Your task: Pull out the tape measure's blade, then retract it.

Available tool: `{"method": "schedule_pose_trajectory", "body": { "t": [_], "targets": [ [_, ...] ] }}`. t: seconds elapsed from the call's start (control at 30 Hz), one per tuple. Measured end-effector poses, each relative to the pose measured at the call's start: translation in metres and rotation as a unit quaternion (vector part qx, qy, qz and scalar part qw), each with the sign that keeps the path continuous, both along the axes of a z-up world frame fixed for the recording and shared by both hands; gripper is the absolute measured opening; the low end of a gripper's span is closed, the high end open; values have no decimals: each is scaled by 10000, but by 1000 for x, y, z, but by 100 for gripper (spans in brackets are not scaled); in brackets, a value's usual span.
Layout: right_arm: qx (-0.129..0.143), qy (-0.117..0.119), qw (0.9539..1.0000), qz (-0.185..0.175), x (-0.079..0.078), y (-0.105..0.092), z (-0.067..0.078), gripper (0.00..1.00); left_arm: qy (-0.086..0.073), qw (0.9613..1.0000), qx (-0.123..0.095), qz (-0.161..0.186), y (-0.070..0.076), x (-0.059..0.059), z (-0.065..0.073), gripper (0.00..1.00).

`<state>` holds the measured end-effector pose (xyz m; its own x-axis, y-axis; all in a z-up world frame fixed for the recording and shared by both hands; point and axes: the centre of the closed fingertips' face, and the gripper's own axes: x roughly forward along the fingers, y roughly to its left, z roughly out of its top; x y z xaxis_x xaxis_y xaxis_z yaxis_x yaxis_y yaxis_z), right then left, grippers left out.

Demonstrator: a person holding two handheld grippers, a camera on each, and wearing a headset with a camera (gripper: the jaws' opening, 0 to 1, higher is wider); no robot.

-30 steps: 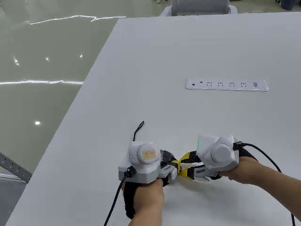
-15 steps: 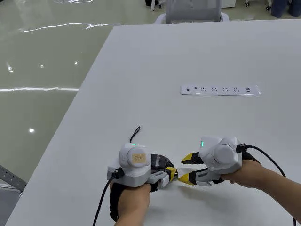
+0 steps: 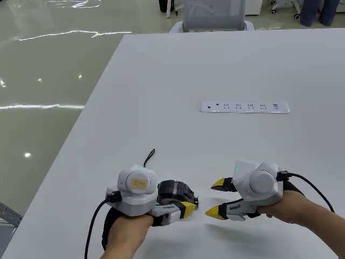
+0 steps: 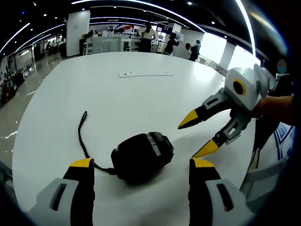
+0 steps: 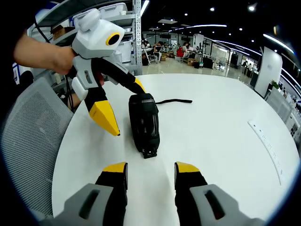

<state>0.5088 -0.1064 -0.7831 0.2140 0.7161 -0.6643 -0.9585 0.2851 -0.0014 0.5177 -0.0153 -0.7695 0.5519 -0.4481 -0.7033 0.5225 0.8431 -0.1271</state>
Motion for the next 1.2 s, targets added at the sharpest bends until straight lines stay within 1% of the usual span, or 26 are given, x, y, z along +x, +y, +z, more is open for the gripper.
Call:
{"method": "schedule_pose_trajectory", "body": {
  "t": [0.1,0.2,0.23,0.3,0.37,0.43,0.5,0.57,0.63,0.73,0.8,0.9,1.07,1.2],
  "targets": [
    [23,-9,10000,-68,-3,-6,2,41,23,9999,-39,-121,1,-4,0,81],
    [54,20,9998,-181,-6,-12,3,42,-74,9997,-23,-248,3,-5,4,82],
    [32,23,9998,-217,-7,-15,3,42,-78,9994,-69,-321,3,-7,4,83],
    [30,33,9996,-287,-9,-19,4,44,-43,9991,-47,-419,4,-9,3,82],
    [50,29,9993,-367,-12,-23,6,44,-107,9986,-30,-510,5,-11,3,83],
    [52,31,9990,-446,-13,-27,7,46,-118,9983,-62,-568,5,-13,4,83],
    [75,14,9985,-537,-15,-32,10,47,-148,9974,-113,-694,4,-15,6,84],
    [86,-19,9981,-613,-17,-37,13,47,-121,9961,-107,-868,1,-19,7,85],
    [67,22,9972,-751,-18,-44,14,49,-185,9948,-98,-999,0,-22,9,86],
    [136,-9,9956,-922,-20,-54,17,50,-215,9944,-120,-1025,2,-24,12,86],
    [184,-12,9938,-1092,-21,-61,20,50,-280,9941,-162,-1036,3,-25,15,86],
    [176,-29,9929,-1173,-26,-69,23,52,-375,9932,-174,-1086,5,-28,17,87],
    [200,-86,9912,-1305,-33,-82,26,54,-461,9917,-203,-1181,8,-31,21,90],
    [254,-117,9887,-1471,-36,-93,30,56,-476,9910,-211,-1235,12,-35,22,91]
  ]
}}
